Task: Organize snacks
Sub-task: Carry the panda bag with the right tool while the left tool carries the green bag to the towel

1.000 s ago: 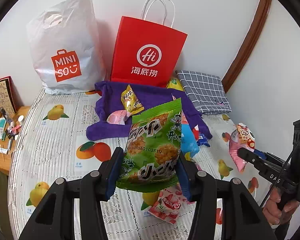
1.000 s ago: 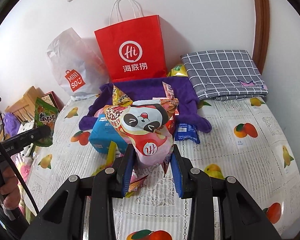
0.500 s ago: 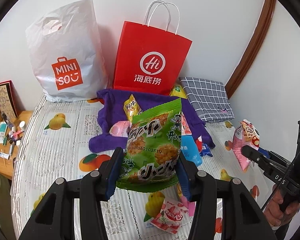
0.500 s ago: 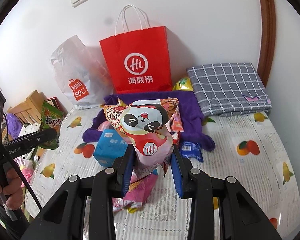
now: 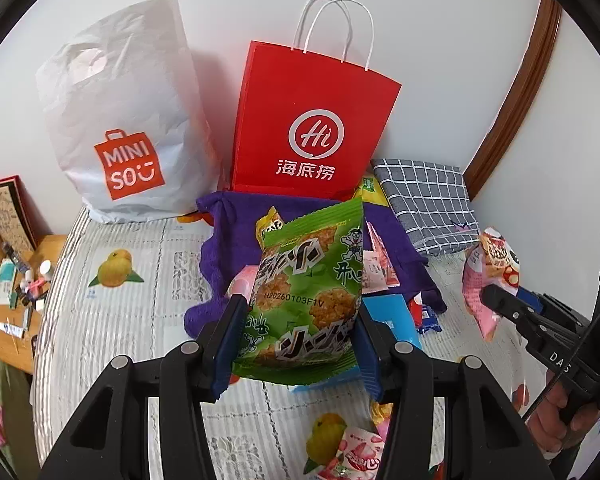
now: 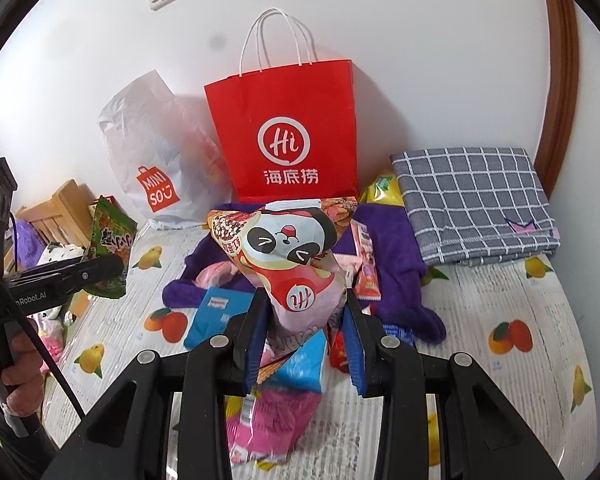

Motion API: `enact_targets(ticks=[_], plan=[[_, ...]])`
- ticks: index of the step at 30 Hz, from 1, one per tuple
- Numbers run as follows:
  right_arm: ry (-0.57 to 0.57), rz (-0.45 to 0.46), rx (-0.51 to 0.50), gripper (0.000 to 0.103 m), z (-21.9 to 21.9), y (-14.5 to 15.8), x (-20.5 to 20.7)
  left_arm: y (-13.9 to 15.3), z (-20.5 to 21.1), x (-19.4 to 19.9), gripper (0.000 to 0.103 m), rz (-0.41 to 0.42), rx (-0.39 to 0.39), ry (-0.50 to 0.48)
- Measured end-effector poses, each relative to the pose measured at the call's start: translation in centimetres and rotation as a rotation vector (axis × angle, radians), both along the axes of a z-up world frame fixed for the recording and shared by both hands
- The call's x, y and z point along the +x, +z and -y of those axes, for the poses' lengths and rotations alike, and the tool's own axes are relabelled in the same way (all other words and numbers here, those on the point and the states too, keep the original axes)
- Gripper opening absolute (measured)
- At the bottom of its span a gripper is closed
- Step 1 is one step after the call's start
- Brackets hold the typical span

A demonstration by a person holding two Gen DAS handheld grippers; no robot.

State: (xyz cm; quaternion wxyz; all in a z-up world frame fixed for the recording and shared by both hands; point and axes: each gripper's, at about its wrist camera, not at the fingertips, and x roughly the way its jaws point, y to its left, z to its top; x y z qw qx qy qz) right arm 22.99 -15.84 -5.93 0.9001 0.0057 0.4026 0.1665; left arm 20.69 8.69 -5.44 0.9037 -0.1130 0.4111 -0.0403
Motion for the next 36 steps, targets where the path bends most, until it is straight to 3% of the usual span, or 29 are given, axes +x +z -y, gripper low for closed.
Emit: enact_targets(ticks=[22, 36], plan=[[0.017, -0.08, 0.012, 0.035, -2.3, -3.7, 9.9, -1.8, -1.0, 7.9, 0.048, -0.041, 0.035, -0.035], [0.025, -0.063, 0.011, 0.035, -2.9, -3.9, 13.4, -3.1, -1.1, 10.4, 0.048, -0.038, 0.061, -0.039]])
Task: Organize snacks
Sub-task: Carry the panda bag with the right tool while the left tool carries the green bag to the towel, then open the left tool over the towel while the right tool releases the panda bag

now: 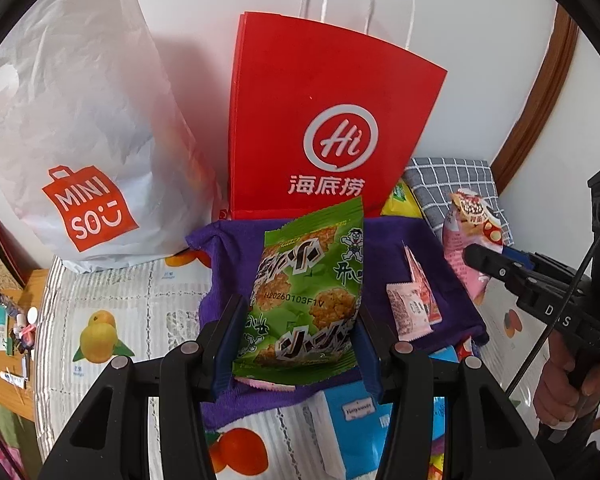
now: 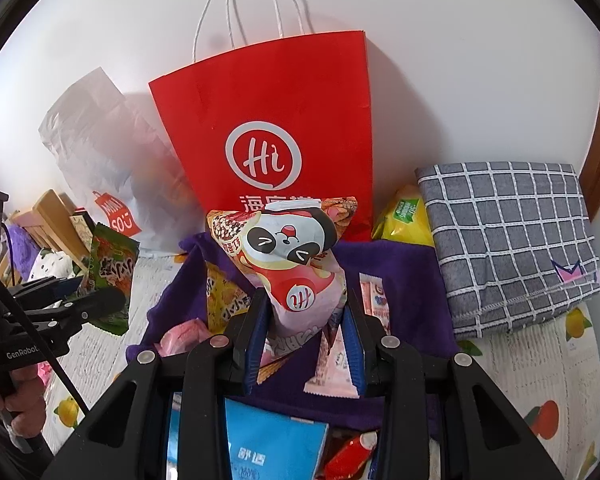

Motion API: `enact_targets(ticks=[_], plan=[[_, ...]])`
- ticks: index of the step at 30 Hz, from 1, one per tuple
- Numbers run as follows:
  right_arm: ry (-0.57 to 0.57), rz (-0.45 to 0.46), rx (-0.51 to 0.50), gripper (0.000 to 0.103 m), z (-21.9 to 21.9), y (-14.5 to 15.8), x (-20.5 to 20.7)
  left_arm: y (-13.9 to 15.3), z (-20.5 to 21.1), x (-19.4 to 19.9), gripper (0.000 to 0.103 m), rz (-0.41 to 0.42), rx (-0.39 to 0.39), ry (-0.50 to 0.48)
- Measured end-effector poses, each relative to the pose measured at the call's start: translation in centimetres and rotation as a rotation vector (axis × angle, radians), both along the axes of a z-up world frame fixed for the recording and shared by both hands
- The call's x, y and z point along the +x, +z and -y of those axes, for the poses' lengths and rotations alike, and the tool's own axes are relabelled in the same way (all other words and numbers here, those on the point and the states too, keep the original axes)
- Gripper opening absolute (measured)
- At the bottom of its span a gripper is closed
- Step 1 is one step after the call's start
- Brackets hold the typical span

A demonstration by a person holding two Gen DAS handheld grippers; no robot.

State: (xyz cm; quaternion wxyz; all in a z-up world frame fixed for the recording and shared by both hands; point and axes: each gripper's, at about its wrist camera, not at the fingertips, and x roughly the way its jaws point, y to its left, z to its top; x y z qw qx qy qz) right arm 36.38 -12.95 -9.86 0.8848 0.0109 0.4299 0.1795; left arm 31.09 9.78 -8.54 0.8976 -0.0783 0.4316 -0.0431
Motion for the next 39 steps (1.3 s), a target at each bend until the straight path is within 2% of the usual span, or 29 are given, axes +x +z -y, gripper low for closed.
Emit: enact_targets(ticks=[10, 22, 24, 27, 39], plan=[[0.016, -0.05, -0.03, 0.035, -0.3, -2.6, 1.4, -1.4, -0.8, 1.2, 0.048, -0.032, 0.016, 0.003], [0.02, -0.112, -0.061, 0.035, -0.4, -5.4, 1.9, -3.3, -2.8, 1.9, 0.048, -0.087, -0.006, 0.047], [0.025, -0.125, -0.064, 0.035, -0.6, -5.9, 2.1, -3.5, -3.2, 2.0, 0.048, -0.094, -0.029, 0.054], [0.04, -0.151, -0.079, 0.035, -1.1, -6.7, 2.1, -3.9, -3.1, 2.3, 0.048, -0.104, -0.049, 0.047], [0.035, -0.227, -0.12, 0.035, -1.4, -8.7, 2.8, -6.8, -1.3, 3.8, 0.048, -0.182, -0.034, 0.019]])
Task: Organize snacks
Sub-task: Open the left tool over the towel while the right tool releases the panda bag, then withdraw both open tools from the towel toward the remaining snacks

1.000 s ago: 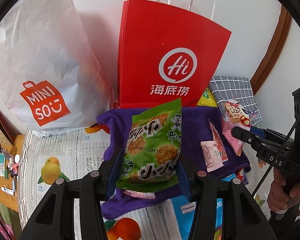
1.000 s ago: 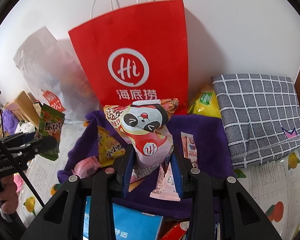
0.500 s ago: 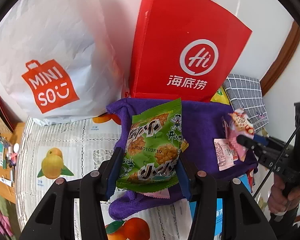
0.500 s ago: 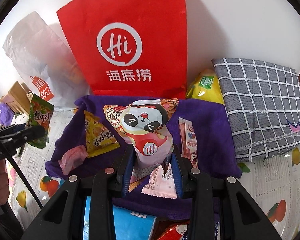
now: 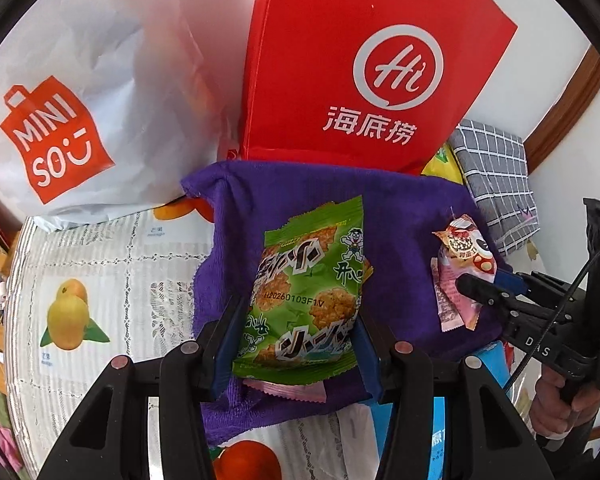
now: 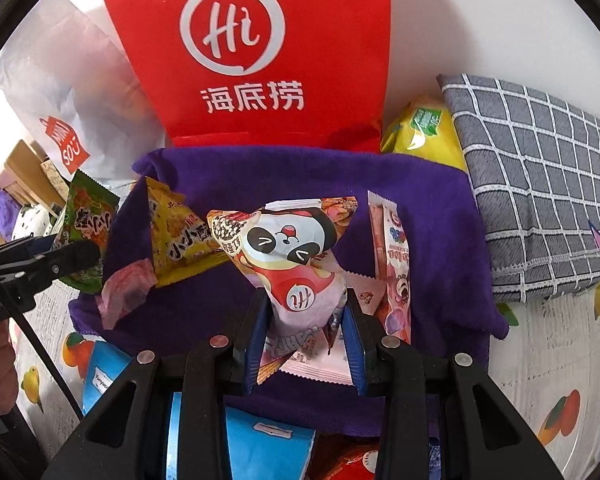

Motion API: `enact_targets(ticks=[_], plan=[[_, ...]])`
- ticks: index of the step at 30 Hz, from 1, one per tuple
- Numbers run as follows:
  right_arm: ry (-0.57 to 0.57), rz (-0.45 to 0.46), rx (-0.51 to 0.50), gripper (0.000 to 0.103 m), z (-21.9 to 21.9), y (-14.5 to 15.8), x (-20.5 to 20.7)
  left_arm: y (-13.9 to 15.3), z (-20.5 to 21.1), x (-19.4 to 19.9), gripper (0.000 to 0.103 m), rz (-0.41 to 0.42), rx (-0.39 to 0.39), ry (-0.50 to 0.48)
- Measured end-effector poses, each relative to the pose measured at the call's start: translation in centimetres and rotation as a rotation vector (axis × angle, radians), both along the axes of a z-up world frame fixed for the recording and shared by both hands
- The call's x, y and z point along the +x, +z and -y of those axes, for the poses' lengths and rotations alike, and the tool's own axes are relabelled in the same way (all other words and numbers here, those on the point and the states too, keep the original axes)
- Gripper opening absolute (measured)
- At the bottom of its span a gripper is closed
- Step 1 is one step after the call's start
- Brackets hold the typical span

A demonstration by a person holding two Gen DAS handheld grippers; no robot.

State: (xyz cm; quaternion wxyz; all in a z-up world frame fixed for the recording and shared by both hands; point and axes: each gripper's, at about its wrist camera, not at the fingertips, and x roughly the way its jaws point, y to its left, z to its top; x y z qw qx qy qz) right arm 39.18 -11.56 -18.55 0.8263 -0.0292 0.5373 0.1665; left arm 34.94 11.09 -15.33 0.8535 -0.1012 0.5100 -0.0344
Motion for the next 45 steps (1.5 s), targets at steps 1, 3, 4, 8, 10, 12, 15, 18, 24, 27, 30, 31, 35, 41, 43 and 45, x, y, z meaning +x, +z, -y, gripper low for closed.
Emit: enact_targets(ticks=[1, 3, 4, 8, 10, 12, 15, 18, 24, 27, 30, 31, 35, 41, 43, 45], plan=[[-0.002, 0.0, 0.001, 0.035, 0.1, 0.0, 0.0, -0.1, 0.0, 0.1, 0.048, -0.001, 0.003, 0.001], [-0.003, 0.003, 0.004, 0.035, 0.1, 0.0, 0.1, -0.2, 0.0, 0.3, 0.048, -0.006, 0.003, 0.007], [-0.002, 0.005, 0.007, 0.035, 0.1, 0.1, 0.1, -0.3, 0.0, 0.4, 0.048, -0.009, -0.001, 0.008], [0.01, 0.006, 0.005, 0.036, -0.2, -0.1, 0.1, -1.2, 0.1, 0.9, 0.048, -0.037, -0.01, 0.004], [0.02, 0.0, 0.002, 0.036, -0.5, -0.3, -0.1, -1.6, 0.2, 1.0, 0.048, -0.045, -0.008, 0.0], [0.026, -0.005, 0.0, 0.035, -0.7, -0.4, -0.1, -1.8, 0.2, 1.0, 0.048, -0.051, -0.009, -0.001], [0.027, -0.007, -0.003, 0.036, -0.8, -0.5, -0.1, -2.0, 0.2, 1.0, 0.048, -0.057, -0.013, -0.004], [0.023, -0.01, 0.002, 0.036, -0.7, -0.3, 0.0, -2.1, 0.3, 1.1, 0.048, -0.061, -0.014, -0.006], [0.062, 0.034, 0.058, 0.041, -0.9, 1.9, -1.0, -1.9, 0.7, 1.2, 0.049, -0.058, -0.026, -0.022], [0.076, 0.094, 0.072, 0.047, -1.1, 3.8, -1.9, -1.7, 0.8, 1.3, 0.05, -0.062, -0.054, -0.027], [0.071, 0.145, 0.073, 0.052, -1.1, 5.4, -2.7, -0.9, 1.0, 0.9, 0.072, -0.037, -0.085, -0.039], [0.065, 0.161, 0.067, 0.053, -1.1, 5.8, -3.1, -0.6, 1.1, 0.7, 0.077, -0.024, -0.087, -0.039], [0.054, 0.2, 0.043, 0.055, -0.4, 7.0, -4.8, 0.6, 1.4, -0.1, 0.078, -0.014, -0.066, -0.035], [-0.039, 0.177, 0.078, 0.063, 1.9, 7.7, -7.2, 2.7, 1.9, -2.5, 0.078, 0.023, -0.053, -0.047], [-0.081, 0.175, 0.078, 0.063, 3.0, 7.7, -8.1, 3.5, 2.2, -3.5, 0.078, 0.04, -0.05, -0.055], [-0.116, 0.184, 0.066, 0.063, 3.7, 7.9, -8.8, 4.4, 2.5, -4.7, 0.078, 0.056, -0.041, -0.069]])
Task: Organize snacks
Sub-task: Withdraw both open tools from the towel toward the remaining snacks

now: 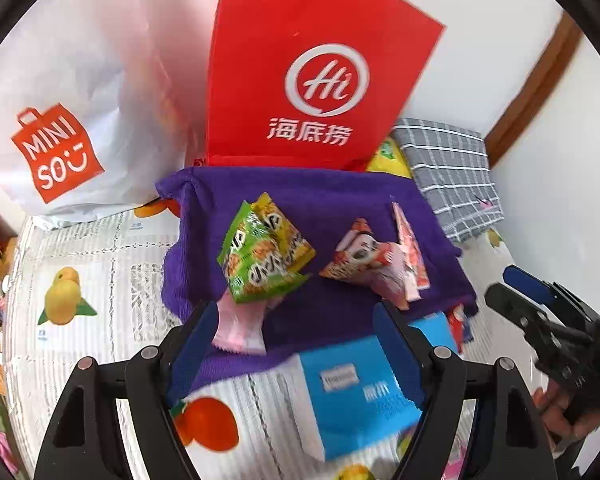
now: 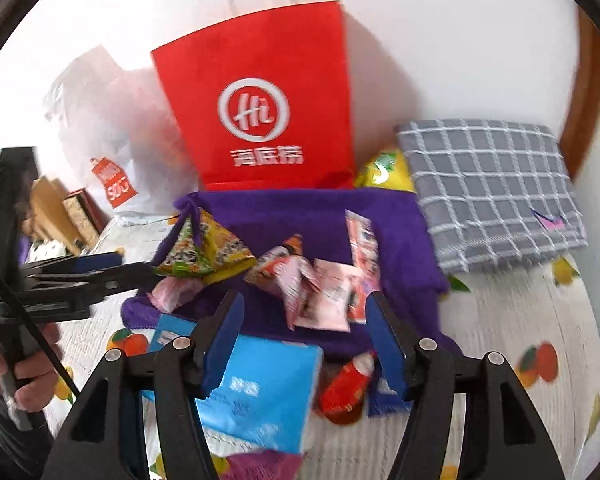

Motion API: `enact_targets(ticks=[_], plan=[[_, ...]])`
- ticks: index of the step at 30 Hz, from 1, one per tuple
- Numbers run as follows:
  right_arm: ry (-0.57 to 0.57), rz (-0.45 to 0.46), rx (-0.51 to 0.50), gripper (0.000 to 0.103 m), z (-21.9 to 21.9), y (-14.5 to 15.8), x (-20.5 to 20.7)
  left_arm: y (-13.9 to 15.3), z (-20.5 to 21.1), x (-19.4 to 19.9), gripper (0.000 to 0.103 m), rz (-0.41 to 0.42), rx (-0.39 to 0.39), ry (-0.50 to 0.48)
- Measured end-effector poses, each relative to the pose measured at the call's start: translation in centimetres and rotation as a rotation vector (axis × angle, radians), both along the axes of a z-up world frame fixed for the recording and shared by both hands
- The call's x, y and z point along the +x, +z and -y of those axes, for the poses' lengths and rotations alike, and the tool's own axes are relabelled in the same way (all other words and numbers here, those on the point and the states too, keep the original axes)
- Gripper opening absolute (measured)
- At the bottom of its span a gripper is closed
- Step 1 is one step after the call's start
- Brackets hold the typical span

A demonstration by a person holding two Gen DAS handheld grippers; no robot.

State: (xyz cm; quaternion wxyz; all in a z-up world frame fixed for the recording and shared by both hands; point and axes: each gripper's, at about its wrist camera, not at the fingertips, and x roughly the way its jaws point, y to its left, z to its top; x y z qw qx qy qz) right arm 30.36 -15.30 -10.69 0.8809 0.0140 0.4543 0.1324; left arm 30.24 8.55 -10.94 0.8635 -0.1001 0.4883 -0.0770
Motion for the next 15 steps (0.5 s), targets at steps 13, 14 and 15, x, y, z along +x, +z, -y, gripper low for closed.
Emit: enact_targets(ticks=[13, 14, 15], plan=[[-0.095, -0.006, -0.027, 0.063, 4.4, 1.3, -6.6, 3.3, 0.8, -7.6, 0.078, 0.084, -0.009, 0.002], [-0.098, -0.009, -0.028, 0.063, 4.6, 1.3, -7.0, 3.4, 0.8, -8.1, 0.078, 0.087, -0.009, 0.006], [-0.104, -0.011, -0.027, 0.063, 4.8, 1.4, -7.5, 3.6, 0.8, -8.6, 0.078, 0.091, -0.008, 0.01]])
